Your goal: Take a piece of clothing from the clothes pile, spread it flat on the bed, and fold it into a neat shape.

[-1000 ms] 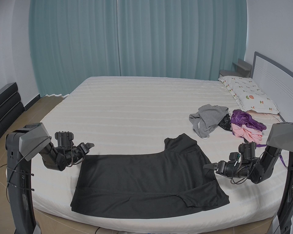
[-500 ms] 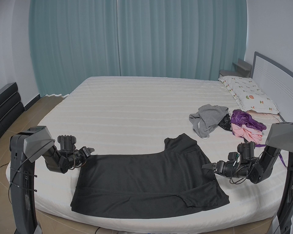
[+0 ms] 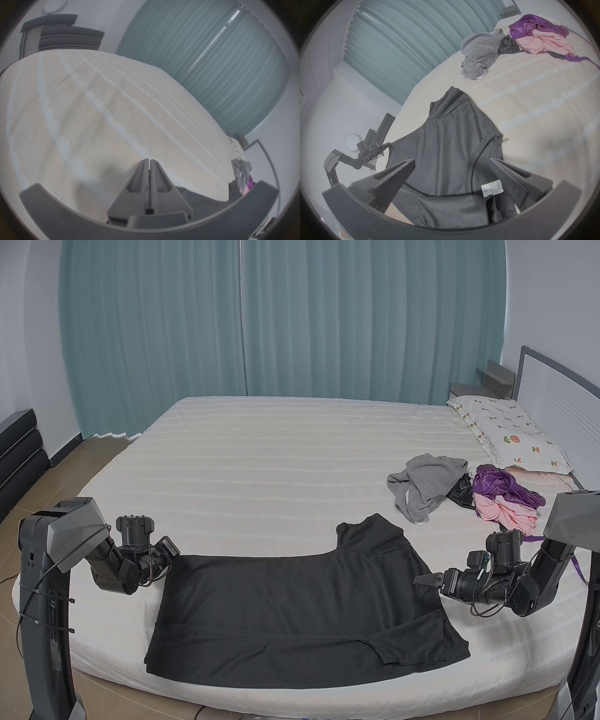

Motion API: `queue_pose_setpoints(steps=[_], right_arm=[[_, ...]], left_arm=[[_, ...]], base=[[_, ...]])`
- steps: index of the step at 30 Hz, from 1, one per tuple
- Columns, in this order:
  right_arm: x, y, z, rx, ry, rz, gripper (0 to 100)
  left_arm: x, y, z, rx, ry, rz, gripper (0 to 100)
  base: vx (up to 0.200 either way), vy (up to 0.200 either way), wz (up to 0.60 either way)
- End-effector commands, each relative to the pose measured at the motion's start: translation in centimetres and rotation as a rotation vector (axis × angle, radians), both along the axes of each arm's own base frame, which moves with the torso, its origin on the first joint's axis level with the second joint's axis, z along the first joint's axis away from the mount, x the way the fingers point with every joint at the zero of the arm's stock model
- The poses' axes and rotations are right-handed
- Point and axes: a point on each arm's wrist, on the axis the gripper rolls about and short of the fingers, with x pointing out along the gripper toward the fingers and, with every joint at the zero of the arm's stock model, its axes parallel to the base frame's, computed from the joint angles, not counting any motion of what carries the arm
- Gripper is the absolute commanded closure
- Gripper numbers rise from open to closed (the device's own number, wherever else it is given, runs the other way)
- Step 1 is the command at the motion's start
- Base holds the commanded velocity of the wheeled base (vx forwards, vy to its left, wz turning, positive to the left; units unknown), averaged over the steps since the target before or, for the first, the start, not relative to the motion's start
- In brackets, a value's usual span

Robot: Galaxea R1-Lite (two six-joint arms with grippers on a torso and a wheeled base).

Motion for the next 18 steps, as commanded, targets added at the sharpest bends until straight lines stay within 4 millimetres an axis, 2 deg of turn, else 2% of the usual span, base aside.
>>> queue_pose_setpoints(steps=[1, 2, 10, 12, 13, 14, 15, 17, 18], right_arm=[[0.0, 0.4, 0.4, -0.016, -0.017, -0.004, 0], [0.4, 0.9, 0.6, -0.040, -0.032, -0.021, 0], [2.8, 2.8, 1.5, -0.084, -0.059, -0.030, 0], [4.4, 3.7, 2.2, -0.090, -0.055, -0.020, 0], [4.6, 3.8, 2.3, -0.089, -0.058, -0.019, 0], [5.8, 4.1, 2.3, -0.088, -0.069, -0.017, 0], [5.8, 4.1, 2.3, -0.088, -0.069, -0.017, 0], [7.9, 4.8, 2.0, -0.096, -0.090, -0.012, 0], [7.9, 4.8, 2.0, -0.096, -0.090, -0.012, 0]], left_arm=[[0.1, 0.1, 1.4, -0.043, -0.033, 0.057, 100], [0.1, 0.1, 1.9, -0.057, -0.043, 0.071, 100], [-0.3, 0.1, 1.6, -0.064, -0.028, 0.074, 100], [-0.2, 0.1, 1.7, -0.070, -0.029, 0.070, 100], [-0.2, 0.2, 1.6, -0.070, -0.028, 0.072, 100], [-0.2, 0.1, 1.6, -0.068, -0.027, 0.069, 100], [-0.2, 0.1, 1.6, -0.068, -0.027, 0.069, 100], [-0.2, 0.2, 1.5, -0.071, -0.026, 0.070, 100], [-0.2, 0.2, 1.5, -0.071, -0.026, 0.070, 100]], base=[[0.000, 0.000, 0.00], [0.000, 0.000, 0.00], [0.000, 0.000, 0.00], [0.000, 0.000, 0.00], [0.000, 0.000, 0.00], [0.000, 0.000, 0.00], [0.000, 0.000, 0.00], [0.000, 0.000, 0.00], [0.000, 0.000, 0.00]])
